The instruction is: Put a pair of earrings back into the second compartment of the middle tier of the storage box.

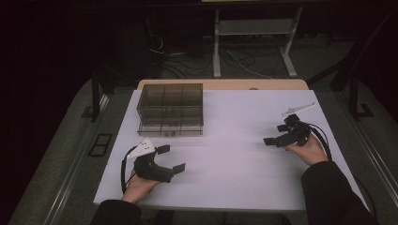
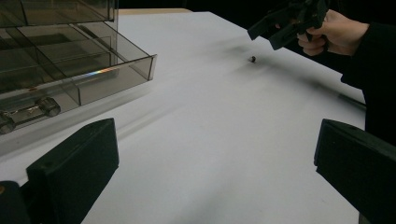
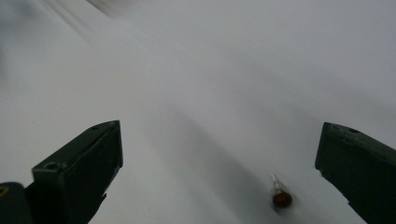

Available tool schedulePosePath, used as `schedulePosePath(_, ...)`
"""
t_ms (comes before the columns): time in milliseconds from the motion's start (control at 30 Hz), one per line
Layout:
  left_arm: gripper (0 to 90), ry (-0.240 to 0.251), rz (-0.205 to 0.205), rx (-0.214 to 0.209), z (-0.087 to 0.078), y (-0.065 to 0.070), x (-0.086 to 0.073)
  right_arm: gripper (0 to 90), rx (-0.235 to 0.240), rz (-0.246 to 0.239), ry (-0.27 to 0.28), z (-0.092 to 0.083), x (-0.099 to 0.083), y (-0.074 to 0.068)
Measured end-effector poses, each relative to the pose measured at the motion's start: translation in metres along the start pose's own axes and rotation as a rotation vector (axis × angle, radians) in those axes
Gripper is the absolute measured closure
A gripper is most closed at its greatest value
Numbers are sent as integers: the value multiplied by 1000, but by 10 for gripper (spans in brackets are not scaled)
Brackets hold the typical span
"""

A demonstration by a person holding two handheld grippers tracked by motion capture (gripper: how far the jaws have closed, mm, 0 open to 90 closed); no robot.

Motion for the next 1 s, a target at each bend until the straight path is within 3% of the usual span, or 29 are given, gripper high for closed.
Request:
schedulePosePath(100,0,0,1,0,0,0,0,19,-12,13,-1,-2,-5,6)
schedulePosePath(200,0,-1,0,0,0,0,0,150,-22,15,0,-4,-10,12)
schedulePosePath(267,0,-1,1,0,0,0,0,155,-30,21,-2,-4,-13,15)
schedulePosePath(567,0,-1,0,1,0,0,0,386,-73,32,-19,-2,-23,28)
schedulePosePath(1000,0,0,-1,0,0,0,0,600,-128,22,-52,2,-29,36)
Point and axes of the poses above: each handheld gripper's, and its own axes: z roughly forward along the jaws, x roughly out of its top, y roughly to its right, the point moved 10 cm from there along z, roughly forward along the jaws, and after that the axes turned 2 degrees about y, right-handed, at the moved point
